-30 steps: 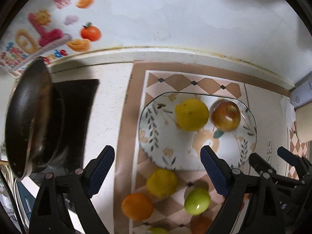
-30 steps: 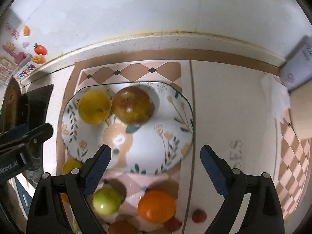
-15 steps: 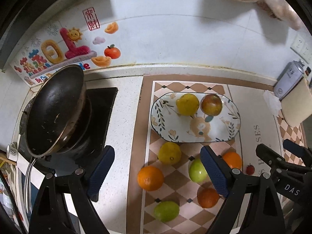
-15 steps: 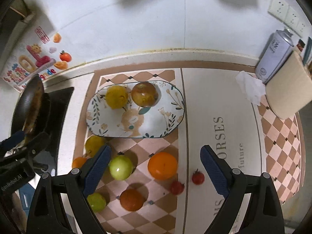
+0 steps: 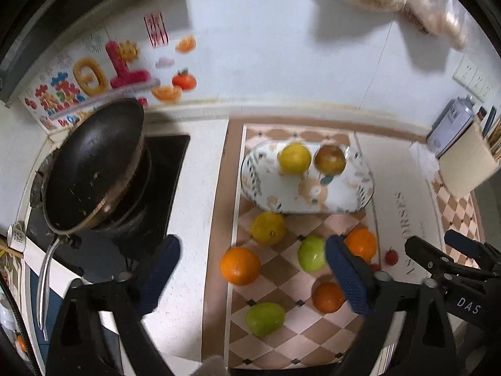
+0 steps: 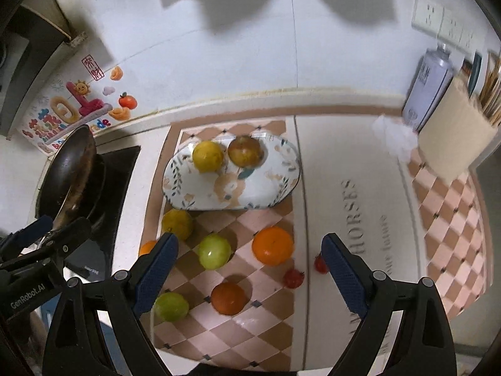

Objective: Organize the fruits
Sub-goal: 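Lift both open tools up away from the plate, then grasp the green apple with the left tool while the right tool grasps the brown round fruit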

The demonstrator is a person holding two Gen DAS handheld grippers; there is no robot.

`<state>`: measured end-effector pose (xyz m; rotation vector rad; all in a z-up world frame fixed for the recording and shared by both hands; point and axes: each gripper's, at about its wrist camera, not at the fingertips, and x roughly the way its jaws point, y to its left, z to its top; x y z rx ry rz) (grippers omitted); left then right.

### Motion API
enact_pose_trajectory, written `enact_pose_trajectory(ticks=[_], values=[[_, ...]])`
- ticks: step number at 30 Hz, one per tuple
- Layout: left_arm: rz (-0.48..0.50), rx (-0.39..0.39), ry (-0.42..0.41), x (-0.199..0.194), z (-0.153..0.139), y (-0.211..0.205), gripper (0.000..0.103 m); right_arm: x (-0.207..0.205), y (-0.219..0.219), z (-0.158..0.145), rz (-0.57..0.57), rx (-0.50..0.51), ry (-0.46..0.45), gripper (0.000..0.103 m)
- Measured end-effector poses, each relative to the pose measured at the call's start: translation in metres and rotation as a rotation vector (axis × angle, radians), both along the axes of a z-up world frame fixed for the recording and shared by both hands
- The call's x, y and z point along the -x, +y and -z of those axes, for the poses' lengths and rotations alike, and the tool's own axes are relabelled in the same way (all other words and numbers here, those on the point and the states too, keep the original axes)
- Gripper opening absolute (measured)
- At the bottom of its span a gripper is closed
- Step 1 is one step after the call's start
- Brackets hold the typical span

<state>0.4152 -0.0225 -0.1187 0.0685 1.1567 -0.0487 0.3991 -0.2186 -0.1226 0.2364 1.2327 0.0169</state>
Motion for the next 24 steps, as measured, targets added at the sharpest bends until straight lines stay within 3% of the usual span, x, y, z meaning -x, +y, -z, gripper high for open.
enact_pose_trajectory(ticks=[4, 10, 15, 16, 17, 24], values=[[-0.001, -0.036, 0.108, -0.001, 0.042, 0.009, 0.103, 0.000, 0.001, 0.045, -0.019, -0.087, 0.117, 0.095], [-0.044, -0.062, 0.294, 0.012, 0.111, 0.026, 0.103, 0.008, 0.026, 0.136, -0.073, -0.186, 0.325, 0.094], [-0.089, -0.029, 0.398, 0.022, 0.141, 0.035, 0.103, 0.012, 0.053, 0.187, -0.133, -0.196, 0.427, 0.073], [-0.091, -0.016, 0.414, 0.025, 0.146, 0.035, 0.103, 0.012, 0.056, 0.192, -0.138, -0.189, 0.439, 0.061], [-0.090, 0.000, 0.428, 0.028, 0.148, 0.033, 0.103, 0.013, 0.057, 0.193, -0.141, -0.183, 0.435, 0.057], [-0.018, 0.025, 0.518, 0.039, 0.183, 0.003, 0.101, 0.022, 0.040, 0.186, -0.149, -0.120, 0.416, 0.057]])
